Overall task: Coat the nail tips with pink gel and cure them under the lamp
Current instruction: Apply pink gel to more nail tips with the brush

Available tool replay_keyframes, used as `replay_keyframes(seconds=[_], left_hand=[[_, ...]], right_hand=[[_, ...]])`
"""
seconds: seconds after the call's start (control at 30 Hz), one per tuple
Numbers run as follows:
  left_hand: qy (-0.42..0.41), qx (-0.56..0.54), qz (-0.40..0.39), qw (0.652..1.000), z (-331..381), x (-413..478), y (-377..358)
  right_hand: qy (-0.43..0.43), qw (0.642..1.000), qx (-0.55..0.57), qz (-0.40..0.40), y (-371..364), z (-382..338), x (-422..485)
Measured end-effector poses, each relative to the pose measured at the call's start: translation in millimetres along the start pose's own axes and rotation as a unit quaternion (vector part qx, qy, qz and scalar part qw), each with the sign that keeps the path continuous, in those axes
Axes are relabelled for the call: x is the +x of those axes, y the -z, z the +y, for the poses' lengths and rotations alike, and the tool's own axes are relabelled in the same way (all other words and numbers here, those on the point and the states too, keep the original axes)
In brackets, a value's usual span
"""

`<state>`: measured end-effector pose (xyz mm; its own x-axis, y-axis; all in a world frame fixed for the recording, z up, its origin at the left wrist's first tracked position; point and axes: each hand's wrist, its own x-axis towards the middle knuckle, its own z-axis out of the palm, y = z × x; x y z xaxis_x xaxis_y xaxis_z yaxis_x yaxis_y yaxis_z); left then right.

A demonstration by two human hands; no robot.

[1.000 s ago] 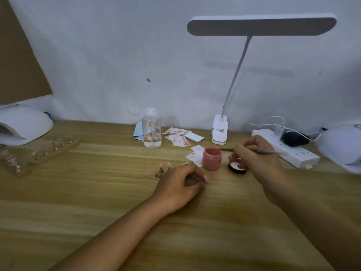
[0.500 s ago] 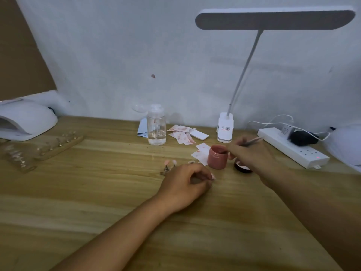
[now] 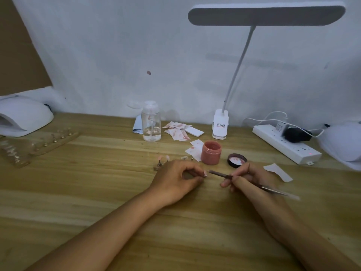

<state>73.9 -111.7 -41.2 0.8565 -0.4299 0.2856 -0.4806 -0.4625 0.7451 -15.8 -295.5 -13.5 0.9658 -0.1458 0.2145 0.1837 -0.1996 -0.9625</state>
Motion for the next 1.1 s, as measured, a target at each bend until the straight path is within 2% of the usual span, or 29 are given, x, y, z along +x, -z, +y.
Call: replay_keyframes(seconds=[0.37, 0.6, 0.77, 1.1], left_hand=[[-0.002, 0.003, 0.001, 1.000, 0.9, -0.2, -0.3], [-0.010, -0.011, -0.006, 1.000, 1.1, -0.1, 0.4], [-0.027, -0.033, -0.006, 0.999, 2.8, -0.6, 2.6], [-0.026, -0.008, -0.005, 1.000, 2.1, -1.3, 1.8]], right_hand=[[-0.001, 0.999, -0.036, -0.021, 0.7, 0.6, 1.2], [0.023, 0.999, 0.020, 0.011, 0.9, -5.7, -2.6], [0.015, 0.999, 0.044, -0.013, 0.5, -8.1, -4.8], [0.008, 0.999, 0.002, -0.031, 1.3, -4.9, -6.0]])
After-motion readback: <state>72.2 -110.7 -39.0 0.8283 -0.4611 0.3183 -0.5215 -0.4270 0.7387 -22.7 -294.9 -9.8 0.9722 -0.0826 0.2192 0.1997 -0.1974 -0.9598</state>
